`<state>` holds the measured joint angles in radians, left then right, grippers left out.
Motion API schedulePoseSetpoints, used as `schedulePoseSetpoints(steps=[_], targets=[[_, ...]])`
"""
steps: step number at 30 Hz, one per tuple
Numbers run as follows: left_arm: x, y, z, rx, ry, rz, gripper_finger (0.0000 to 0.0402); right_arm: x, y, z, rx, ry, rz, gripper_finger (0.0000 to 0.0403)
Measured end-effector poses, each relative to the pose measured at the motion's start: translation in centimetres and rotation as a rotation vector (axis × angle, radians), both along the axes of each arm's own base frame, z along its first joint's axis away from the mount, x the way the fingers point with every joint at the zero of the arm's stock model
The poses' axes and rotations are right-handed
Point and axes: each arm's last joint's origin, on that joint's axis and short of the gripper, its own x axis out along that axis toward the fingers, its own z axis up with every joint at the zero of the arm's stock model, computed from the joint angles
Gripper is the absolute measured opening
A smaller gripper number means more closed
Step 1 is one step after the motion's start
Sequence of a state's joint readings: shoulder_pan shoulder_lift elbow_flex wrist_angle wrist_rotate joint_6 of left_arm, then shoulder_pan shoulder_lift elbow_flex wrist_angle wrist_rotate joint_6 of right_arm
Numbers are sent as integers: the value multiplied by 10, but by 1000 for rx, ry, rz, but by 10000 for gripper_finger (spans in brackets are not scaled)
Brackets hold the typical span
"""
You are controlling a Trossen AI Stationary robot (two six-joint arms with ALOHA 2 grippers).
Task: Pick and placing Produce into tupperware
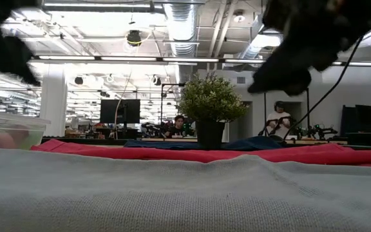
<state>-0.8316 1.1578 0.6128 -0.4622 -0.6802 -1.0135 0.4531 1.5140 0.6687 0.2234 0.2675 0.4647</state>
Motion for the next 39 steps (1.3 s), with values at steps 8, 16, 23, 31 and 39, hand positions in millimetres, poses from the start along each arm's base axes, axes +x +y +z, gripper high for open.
schedulePoseSetpoints(steps=[8,16,23,31,39], targets=[[22,-28,55,282,-643,-310,270,8,-3,64,-119,-414,278,176],[60,26,50,286,-824,-558,270,15,-63,100,-50,-654,418,178],[67,85,29,272,-845,-531,270,-1,-113,111,-116,-656,433,176],[29,131,-4,242,-779,-314,270,-67,-128,135,-201,-636,364,177],[-15,134,-7,249,-923,-287,270,-128,-119,109,-224,-682,293,177]])
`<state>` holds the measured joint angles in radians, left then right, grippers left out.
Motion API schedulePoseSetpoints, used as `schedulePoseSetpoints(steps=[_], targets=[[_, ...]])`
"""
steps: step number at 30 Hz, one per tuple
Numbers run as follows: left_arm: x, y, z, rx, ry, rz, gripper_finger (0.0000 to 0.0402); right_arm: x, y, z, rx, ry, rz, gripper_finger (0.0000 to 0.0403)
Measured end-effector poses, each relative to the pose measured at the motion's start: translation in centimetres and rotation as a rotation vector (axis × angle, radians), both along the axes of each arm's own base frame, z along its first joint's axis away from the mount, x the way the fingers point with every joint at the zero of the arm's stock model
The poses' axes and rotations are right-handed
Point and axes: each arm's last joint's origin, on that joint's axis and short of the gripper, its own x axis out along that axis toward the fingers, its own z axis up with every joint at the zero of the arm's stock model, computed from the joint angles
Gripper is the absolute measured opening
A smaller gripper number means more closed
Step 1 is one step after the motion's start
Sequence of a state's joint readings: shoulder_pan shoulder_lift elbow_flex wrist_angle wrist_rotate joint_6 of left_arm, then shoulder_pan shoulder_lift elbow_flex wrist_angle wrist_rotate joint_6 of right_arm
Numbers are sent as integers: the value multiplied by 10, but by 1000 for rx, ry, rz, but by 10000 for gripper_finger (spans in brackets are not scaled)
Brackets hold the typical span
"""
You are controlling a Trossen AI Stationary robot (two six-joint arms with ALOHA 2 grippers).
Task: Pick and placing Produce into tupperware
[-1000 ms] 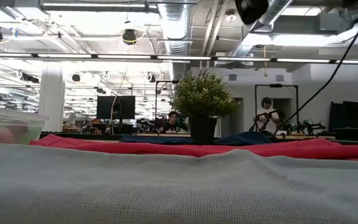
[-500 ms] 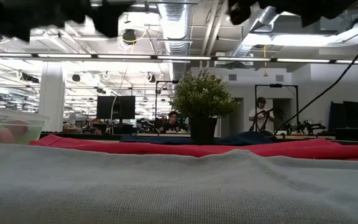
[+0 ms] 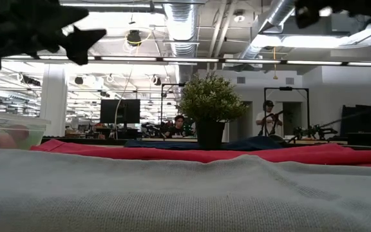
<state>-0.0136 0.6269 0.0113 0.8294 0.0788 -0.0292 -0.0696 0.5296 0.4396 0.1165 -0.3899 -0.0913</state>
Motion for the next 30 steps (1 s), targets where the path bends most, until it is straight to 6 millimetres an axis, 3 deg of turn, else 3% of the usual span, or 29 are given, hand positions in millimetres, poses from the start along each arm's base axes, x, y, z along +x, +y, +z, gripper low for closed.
schedulePoseSetpoints(steps=[5,12,22,30], targets=[[-11,-4,1,3,82,-45,270,-26,5,-24,23,-8,-9,177],[-29,-4,4,10,58,-48,270,-50,9,-56,44,-39,-28,177],[-41,-5,0,17,78,-82,270,-45,11,-96,52,63,-43,176],[-39,-5,-13,42,174,-70,270,-44,9,-105,-39,83,-105,177]])
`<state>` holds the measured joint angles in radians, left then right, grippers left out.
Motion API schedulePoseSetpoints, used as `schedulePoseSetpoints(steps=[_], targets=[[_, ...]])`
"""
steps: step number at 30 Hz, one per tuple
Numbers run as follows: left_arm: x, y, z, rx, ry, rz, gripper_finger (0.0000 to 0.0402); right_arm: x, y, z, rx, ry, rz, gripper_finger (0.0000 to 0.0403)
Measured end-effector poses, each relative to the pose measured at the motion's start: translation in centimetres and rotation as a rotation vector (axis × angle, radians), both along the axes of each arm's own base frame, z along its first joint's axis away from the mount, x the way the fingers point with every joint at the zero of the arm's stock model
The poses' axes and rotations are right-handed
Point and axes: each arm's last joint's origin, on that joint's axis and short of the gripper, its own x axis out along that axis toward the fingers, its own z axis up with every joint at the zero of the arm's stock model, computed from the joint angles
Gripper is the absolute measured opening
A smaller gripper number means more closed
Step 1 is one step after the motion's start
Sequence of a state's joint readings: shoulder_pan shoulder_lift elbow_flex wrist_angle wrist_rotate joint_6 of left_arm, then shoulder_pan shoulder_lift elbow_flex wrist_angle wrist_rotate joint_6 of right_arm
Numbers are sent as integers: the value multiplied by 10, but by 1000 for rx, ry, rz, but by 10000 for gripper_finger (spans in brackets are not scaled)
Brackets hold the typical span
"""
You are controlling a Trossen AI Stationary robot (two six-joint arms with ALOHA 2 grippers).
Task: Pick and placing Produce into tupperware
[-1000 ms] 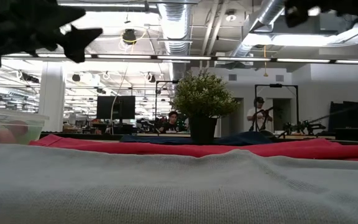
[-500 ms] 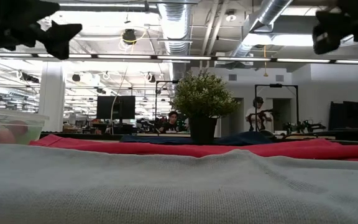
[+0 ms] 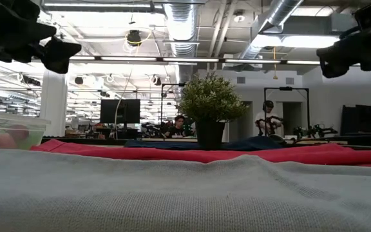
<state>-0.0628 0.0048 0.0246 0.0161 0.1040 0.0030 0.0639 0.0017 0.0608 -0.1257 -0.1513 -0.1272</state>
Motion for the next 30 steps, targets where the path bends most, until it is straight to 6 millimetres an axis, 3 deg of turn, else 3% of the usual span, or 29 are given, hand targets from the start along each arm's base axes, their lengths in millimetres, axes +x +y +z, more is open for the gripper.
schedulePoseSetpoints(steps=[13,19,30], targets=[[0,-2,-1,116,-40,-14,270,1,-7,0,-97,-17,-78,176],[1,-1,-3,59,-14,22,270,2,-12,-1,2,15,-136,176],[1,2,-4,12,7,105,270,1,-12,-1,-4,13,-137,176]])
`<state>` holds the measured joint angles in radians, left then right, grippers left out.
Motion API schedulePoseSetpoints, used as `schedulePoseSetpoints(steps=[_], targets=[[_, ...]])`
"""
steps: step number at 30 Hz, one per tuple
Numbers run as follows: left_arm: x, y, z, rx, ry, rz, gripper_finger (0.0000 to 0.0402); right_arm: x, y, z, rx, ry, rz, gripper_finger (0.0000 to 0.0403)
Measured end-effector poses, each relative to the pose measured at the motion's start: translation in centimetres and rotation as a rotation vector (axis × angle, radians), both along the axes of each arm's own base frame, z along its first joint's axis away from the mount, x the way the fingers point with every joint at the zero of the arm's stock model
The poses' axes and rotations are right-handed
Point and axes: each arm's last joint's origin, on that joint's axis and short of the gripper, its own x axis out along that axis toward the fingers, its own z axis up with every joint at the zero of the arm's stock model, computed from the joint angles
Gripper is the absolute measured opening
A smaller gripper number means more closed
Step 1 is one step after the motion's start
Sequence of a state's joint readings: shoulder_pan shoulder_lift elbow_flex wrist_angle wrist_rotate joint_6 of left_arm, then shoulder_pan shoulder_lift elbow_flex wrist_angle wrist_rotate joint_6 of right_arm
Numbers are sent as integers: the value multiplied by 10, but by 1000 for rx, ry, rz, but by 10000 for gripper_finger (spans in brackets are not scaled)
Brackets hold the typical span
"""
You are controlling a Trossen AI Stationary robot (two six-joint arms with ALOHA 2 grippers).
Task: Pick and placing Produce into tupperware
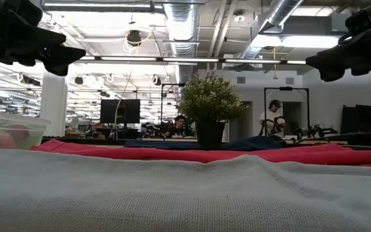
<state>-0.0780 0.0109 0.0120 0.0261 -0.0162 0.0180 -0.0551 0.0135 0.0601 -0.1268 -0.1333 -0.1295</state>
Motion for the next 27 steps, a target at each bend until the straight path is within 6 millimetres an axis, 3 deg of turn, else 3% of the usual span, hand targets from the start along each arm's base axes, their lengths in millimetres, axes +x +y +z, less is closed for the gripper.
schedulePoseSetpoints(steps=[27], targets=[[0,0,0,-14,3,6,270,0,0,0,-1,0,0,178]])
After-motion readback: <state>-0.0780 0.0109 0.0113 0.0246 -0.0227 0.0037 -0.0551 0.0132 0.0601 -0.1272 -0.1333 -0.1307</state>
